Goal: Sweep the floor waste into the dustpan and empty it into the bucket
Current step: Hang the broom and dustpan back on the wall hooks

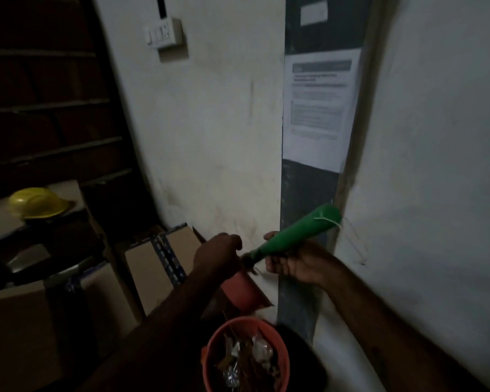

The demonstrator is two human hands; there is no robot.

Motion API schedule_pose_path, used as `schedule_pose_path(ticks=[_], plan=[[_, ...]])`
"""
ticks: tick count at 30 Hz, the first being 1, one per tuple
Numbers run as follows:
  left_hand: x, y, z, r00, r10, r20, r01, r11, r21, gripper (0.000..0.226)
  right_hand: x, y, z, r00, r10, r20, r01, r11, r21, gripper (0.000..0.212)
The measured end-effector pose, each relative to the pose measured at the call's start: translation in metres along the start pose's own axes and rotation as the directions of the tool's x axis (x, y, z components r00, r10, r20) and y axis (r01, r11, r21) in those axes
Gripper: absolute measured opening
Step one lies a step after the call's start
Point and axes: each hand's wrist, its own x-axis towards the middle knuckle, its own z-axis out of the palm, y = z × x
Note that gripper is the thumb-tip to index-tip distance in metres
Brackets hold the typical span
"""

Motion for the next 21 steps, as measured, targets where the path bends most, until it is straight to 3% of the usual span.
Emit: schedule_pose_path(ticks=[3,5,7,10,12,14,16,19,21], plan=[[0.000,0.003,-0.023,0.998,-0.009,-0.058,0.008,1.000,-0.016,0.032,-0.016,-0.026,0.038,0.989,-0.124,0.075,0.139,0.959,-0.246,0.020],[0.000,0.003,-0.039,0.995,-0.012,-0.096,0.010,1.000,-0.023,0.030,-0.024,-0.039,0.057,0.960,-0.269,0.074,0.269,0.824,-0.499,0.025],[-0.002,0.005,-0.057,0.991,-0.004,-0.131,0.001,1.000,-0.024,0.031,-0.024,-0.050,0.072,0.894,-0.442,0.073,0.347,0.579,-0.738,0.027],[-0.004,0.010,-0.085,0.987,-0.005,-0.163,-0.002,0.999,-0.047,0.034,-0.023,-0.066,0.085,0.724,-0.672,0.152,0.312,0.122,-0.942,0.029],[-0.007,0.014,-0.104,0.986,-0.027,-0.165,0.015,0.997,-0.072,0.039,-0.024,-0.078,0.091,0.587,-0.773,0.238,0.350,-0.022,-0.936,0.027],[-0.011,0.016,-0.122,0.986,-0.046,-0.158,0.028,0.993,-0.113,0.044,-0.031,-0.089,0.101,0.524,-0.824,0.214,0.466,0.068,-0.882,0.025],[-0.015,0.018,-0.141,0.988,-0.044,-0.145,0.020,0.986,-0.163,0.048,-0.039,-0.095,0.109,0.517,-0.844,0.141,0.555,0.206,-0.806,0.022],[-0.027,0.025,-0.168,0.989,-0.019,-0.144,-0.010,0.980,-0.196,0.045,-0.054,-0.094,0.120,0.496,-0.856,0.145,0.586,0.207,-0.783,0.022],[-0.037,0.031,-0.183,0.987,-0.007,-0.159,-0.025,0.980,-0.199,0.045,-0.062,-0.083,0.126,0.558,-0.815,0.157,0.560,0.230,-0.796,0.029]])
